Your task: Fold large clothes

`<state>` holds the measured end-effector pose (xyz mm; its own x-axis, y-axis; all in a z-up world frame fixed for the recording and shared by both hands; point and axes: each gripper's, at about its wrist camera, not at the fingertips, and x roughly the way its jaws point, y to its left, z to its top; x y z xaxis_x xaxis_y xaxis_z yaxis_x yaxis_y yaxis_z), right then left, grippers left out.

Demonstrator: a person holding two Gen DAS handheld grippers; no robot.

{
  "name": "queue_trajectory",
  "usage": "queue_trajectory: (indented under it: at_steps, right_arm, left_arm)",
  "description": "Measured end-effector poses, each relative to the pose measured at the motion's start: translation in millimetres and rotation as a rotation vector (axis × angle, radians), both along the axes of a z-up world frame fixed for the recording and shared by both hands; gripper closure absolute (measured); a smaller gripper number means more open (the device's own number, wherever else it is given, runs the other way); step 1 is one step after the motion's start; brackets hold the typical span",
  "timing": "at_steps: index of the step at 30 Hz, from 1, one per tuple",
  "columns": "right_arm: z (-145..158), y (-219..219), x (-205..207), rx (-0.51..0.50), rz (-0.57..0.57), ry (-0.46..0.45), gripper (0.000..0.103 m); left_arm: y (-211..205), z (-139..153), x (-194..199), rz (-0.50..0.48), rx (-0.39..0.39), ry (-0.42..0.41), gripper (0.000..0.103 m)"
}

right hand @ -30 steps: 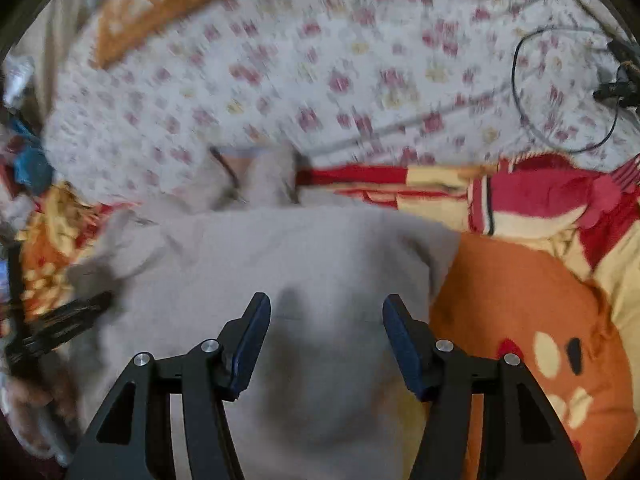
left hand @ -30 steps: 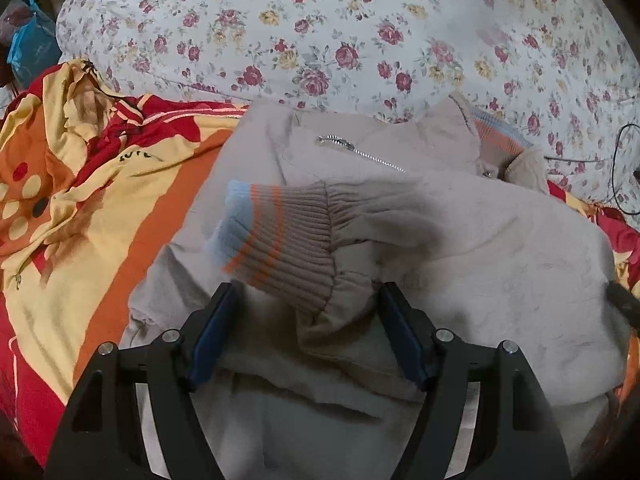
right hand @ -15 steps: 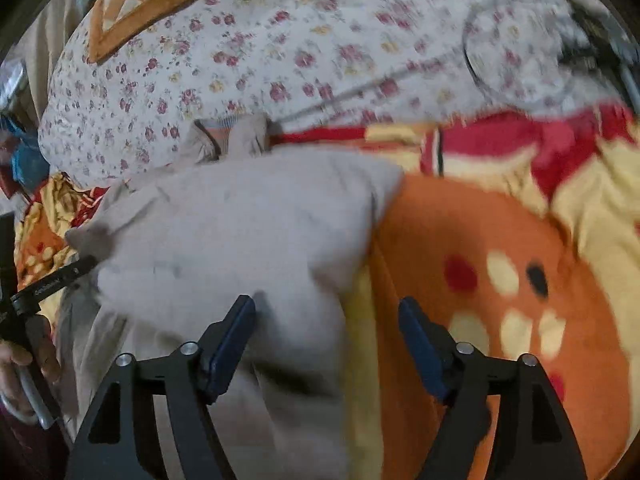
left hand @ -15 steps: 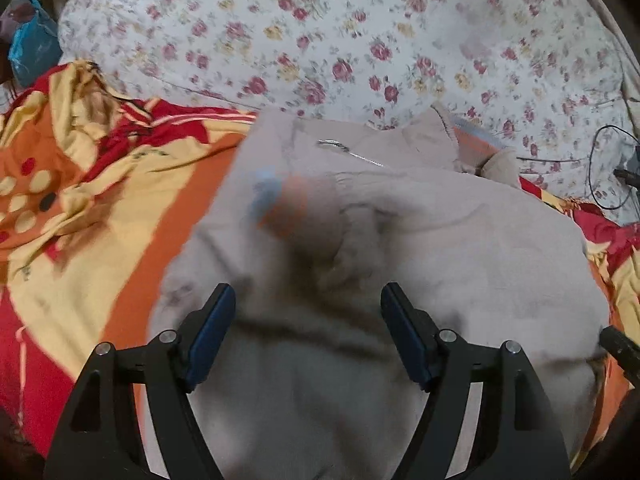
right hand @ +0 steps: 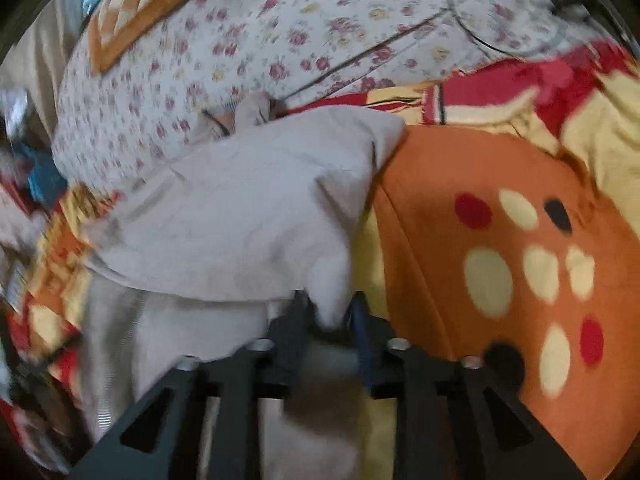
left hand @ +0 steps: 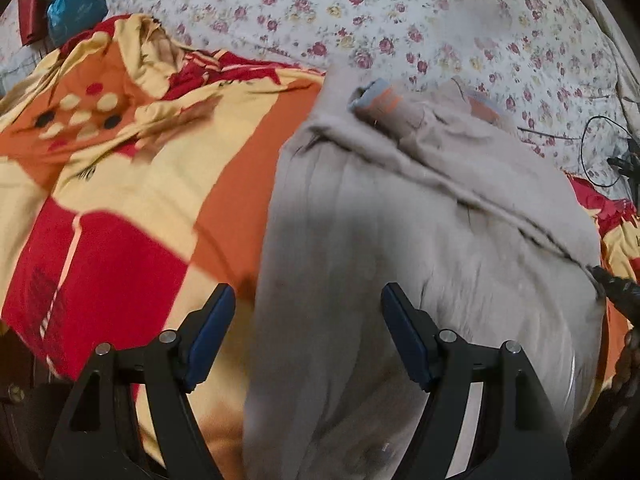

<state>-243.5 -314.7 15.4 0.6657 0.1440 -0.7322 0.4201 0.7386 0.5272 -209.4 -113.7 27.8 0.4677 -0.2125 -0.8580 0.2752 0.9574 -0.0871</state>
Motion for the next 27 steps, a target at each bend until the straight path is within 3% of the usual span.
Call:
queue_trajectory:
  at_steps: [1, 2, 6, 7, 8, 10, 13, 15, 19, 22, 24, 25, 26, 27]
  right_arm:
    - [1.1, 1.4, -7.5, 0.024, 0.004, -0.012, 0.041]
    - [2.9, 4.5, -16.1, 0.042, 0.015, -0.020, 0.034]
    - [-3.8, 30.1, -34.9, 0.000, 0.084, 0.008, 0.034]
    - [-6.4, 35.3, -34.5, -0.017, 0.092, 0.015, 0.041]
    - [-10.8, 42.1, -34.0, -0.044, 0.101, 0.022, 0.066]
    - [-8.6, 52.3, -35.0, -0.149, 0.110, 0.030, 0.101]
    - [3.9, 44.0, -47.7, -0.187, 0.076, 0.014, 0.103]
    - [2.5, 34.7, -53.1, -0.237, 0.016, 0.059, 0.103]
    - [-2.9, 40.1, -55.2, -0.215, 0.038, 0.067, 0.103]
    - [9.6, 40.9, -68.4, -0.169, 0.028, 0.029, 0.093]
    - [15.8, 39.7, -78.4, -0.115, 0.033, 0.002, 0.071]
    - [17.5, 41.7, -81.1, -0.085, 0.048, -0.009, 0.050]
    - [17.7, 46.3, -81.7, -0.072, 0.059, -0.010, 0.041]
    - [15.6, 51.9, -82.1, -0.071, 0.075, 0.001, 0.042]
  left_arm:
    - [3.7, -0.1, -3.9, 0.001, 0.002, -0.003, 0.028]
    - [7.1, -0.1, -7.5, -0.001, 0.003, -0.008, 0.028]
    - [15.1, -7.8, -14.1, 0.007, 0.001, 0.008, 0.028]
    - [15.9, -10.1, -14.9, 0.011, 0.001, 0.019, 0.028]
    - [16.6, -12.1, -15.3, 0.016, 0.001, 0.029, 0.028]
    - [18.4, -11.8, -20.4, 0.015, -0.011, 0.039, 0.028]
    - [22.9, -4.2, -31.2, 0.005, -0.004, 0.007, 0.028]
    - [27.0, -3.6, -35.8, 0.010, 0.005, -0.001, 0.028]
    - [32.0, -8.6, -42.4, 0.009, 0.025, 0.017, 0.028]
    - [34.7, -9.0, -49.4, 0.008, 0.032, 0.014, 0.028]
    - [36.1, -8.3, -53.3, 0.005, 0.030, 0.012, 0.028]
    - [36.5, -8.2, -54.4, 0.005, 0.031, 0.010, 0.028]
    - [36.5, -7.9, -56.0, 0.004, 0.032, 0.009, 0.028]
    - [36.6, -7.9, -57.3, 0.003, 0.031, 0.008, 0.028]
